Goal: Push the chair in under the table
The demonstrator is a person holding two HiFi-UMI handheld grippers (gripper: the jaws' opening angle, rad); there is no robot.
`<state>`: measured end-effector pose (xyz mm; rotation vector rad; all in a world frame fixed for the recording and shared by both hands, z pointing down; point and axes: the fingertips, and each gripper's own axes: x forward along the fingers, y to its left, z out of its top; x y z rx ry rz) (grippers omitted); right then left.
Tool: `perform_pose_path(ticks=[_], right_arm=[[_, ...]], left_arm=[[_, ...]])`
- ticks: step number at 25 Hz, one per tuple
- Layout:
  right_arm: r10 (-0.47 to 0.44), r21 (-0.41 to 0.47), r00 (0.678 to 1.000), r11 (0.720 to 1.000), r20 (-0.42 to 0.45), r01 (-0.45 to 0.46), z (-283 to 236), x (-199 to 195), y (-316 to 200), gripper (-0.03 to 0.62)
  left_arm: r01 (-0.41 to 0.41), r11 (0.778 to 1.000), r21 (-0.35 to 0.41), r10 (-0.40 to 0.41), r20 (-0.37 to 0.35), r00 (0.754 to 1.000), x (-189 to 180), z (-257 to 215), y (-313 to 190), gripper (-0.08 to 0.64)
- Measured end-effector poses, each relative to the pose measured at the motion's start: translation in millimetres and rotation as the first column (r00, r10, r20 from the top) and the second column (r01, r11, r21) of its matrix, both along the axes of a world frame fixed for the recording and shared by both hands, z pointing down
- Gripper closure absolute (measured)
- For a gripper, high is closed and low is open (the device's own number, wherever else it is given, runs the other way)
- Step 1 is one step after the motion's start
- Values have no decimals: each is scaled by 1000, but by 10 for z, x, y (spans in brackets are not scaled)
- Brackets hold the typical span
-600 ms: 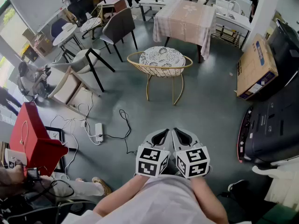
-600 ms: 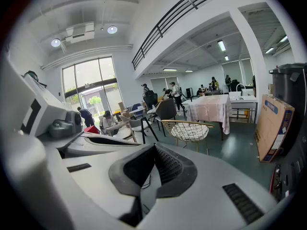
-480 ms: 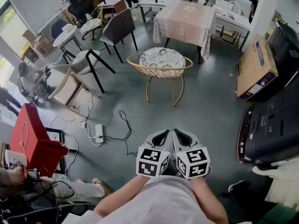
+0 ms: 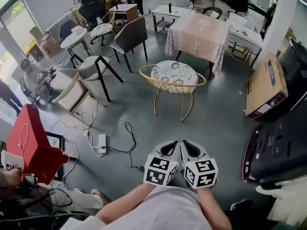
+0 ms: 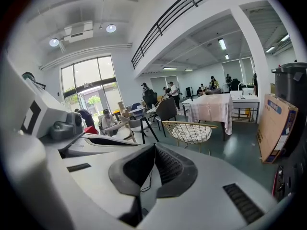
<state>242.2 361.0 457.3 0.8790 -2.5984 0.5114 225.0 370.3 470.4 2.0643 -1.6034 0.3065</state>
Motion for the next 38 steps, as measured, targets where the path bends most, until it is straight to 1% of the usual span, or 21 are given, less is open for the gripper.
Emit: perform_pose_path(ticks=[7,12,19,24,29,33,38], right_arm=[[-30,15,999,999,-23,31,-32,-415,-112,588],[-72,28,997,997,-39,73,35,-726,-192,588],[-108,28,992,994,-62,110,153,-1024,-438,588],[-119,20,991,993,-68,120,257,-1210,-766,588],[-140,-4,987,990,-84,140,367,-1384,-1110,588],[-155,-25,984,988,-92,154,429,-1480,-1472,588],[-168,-44,980,985,-104,164,561,-1583,-1864,588]], left_arm=[[36,999,10,-36,-12,999,-496,-4,-81,555],[76,997,7,-76,-15,997,-837,78,-150,555],[108,994,-16,-108,-15,994,-1142,202,-357,555],[107,994,-31,-107,7,994,-1340,287,-660,555],[119,991,-56,-119,12,993,-1553,356,-1016,555],[118,990,-71,-117,18,993,-1650,402,-1388,555],[113,987,-110,-111,24,993,-1779,531,-1769,555]])
